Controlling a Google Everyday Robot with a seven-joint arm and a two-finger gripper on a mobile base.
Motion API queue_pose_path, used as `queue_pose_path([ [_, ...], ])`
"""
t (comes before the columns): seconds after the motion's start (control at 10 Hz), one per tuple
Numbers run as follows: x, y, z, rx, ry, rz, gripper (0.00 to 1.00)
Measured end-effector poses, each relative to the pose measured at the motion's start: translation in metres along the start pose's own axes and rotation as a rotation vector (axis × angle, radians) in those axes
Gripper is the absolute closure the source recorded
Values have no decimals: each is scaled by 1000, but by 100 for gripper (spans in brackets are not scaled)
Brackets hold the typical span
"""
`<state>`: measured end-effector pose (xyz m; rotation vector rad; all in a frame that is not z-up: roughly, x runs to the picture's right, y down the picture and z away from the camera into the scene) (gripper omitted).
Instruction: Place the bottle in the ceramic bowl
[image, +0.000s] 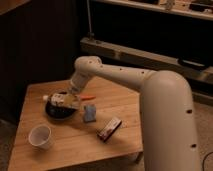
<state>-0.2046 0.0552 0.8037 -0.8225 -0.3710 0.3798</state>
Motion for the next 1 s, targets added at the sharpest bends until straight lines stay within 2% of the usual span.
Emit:
queue_pose_path([
  [0.1, 0, -1, 10, 3, 47, 23, 35],
  [0.3, 4, -7, 12, 12, 72, 64, 22],
  [0.6, 7, -11, 12, -3, 71, 102, 22],
  [1.0, 6, -11, 12, -4, 70, 102, 22],
])
